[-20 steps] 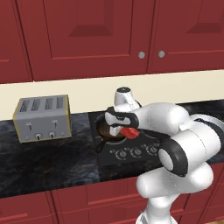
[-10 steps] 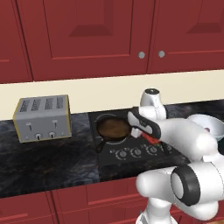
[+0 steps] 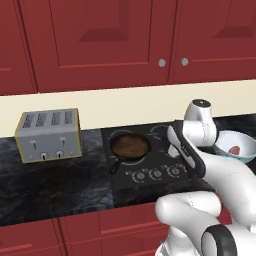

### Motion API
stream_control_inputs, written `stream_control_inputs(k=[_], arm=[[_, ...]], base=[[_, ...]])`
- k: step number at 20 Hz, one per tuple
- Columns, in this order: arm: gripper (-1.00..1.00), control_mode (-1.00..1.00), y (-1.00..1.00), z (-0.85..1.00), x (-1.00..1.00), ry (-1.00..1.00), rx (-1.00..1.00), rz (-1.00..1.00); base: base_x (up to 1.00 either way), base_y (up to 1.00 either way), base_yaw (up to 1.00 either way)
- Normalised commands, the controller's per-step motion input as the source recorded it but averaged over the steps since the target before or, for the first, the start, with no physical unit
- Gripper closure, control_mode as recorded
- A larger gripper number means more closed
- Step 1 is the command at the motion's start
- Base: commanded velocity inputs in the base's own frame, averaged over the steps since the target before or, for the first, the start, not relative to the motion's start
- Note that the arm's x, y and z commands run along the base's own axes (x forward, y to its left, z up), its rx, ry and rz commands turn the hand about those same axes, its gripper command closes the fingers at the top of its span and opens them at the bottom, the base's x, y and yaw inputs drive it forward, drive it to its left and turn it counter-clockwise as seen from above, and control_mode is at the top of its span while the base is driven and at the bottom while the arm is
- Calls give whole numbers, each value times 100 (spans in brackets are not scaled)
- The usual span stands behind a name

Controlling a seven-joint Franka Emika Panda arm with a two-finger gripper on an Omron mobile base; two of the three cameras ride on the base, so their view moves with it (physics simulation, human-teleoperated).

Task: Place one of the steaks on the plate and the other in the bowl. Then place the bowl in the fridge.

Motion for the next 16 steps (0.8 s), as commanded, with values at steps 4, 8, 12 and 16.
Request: stream_control_inputs(k=[4, 8, 12, 16], arm=[[100, -100, -12, 34, -75, -3, 2, -10], [100, -100, 0, 8, -66, -2, 0, -6], [100, -100, 0, 0, -32, 0, 0, 0], [100, -100, 0, 0, -1, 0, 0, 0]], base=[[0, 0, 0], [0, 0, 0], [0, 0, 0], [0, 0, 0]])
